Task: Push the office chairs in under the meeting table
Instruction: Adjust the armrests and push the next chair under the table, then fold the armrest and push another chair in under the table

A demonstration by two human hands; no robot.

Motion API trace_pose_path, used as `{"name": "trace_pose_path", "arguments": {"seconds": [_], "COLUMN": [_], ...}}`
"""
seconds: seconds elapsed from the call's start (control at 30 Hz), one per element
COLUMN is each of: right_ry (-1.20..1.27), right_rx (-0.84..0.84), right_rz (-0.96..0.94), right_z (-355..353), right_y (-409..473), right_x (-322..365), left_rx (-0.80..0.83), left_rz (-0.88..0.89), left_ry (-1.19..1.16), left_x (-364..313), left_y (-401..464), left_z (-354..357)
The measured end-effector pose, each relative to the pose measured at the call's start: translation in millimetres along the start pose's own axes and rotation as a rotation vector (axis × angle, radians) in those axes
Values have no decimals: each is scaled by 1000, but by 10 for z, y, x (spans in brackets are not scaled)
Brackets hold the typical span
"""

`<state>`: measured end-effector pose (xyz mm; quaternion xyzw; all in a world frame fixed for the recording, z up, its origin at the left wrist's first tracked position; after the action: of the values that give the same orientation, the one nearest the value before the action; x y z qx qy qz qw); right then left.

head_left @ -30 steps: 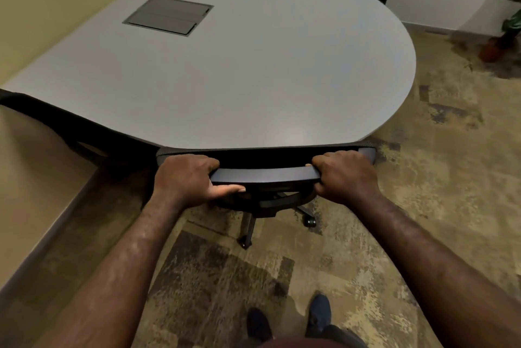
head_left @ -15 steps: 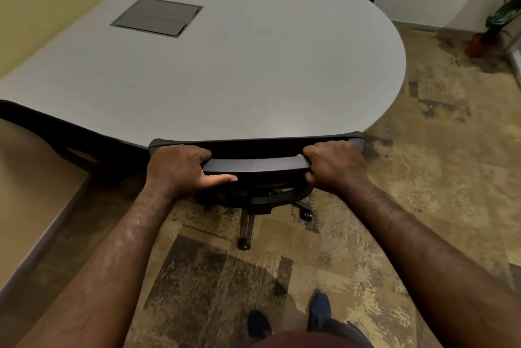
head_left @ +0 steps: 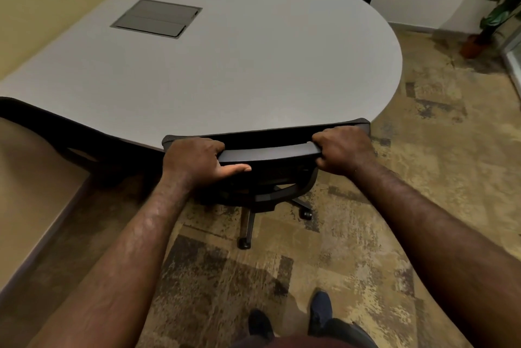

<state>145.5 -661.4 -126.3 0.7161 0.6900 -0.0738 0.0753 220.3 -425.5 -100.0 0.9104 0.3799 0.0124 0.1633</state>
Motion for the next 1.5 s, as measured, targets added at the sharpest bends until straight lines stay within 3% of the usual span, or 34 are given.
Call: {"name": "trace_pose_path", "arguments": {"seconds": [0.23, 0.57, 0.97, 1.23, 1.5], "right_ry": [-47, 111, 206, 280, 273], "right_rx": [14, -66, -296, -326, -345], "right_rz": [6, -11, 105, 276, 354], "right_z": [72, 31, -83, -50, -62], "right_y": [-84, -271, -910, -1335, -1419], "right_x": [18, 107, -63, -633, -1626], "left_rx": [80, 149, -52, -125, -131], "left_rz": [-54, -55, 118, 218, 307], "left_ry": [41, -3, -293, -343, -322], "left_x": [2, 51, -285, -901, -1741], "left_y": [-105, -196, -105, 429, 1141], "left_z": [58, 74, -86, -349, -306]}}
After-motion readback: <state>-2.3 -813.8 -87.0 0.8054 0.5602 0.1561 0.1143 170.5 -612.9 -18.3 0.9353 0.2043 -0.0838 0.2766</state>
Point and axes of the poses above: each hand's wrist, its own y-axis towards the middle knuckle, its own z-axis out of the palm, x = y × z, the point moved 8 cm from there along y, towards the middle knuckle, and after that the axes turned 4 degrees about -y, right-handed, at the moved point
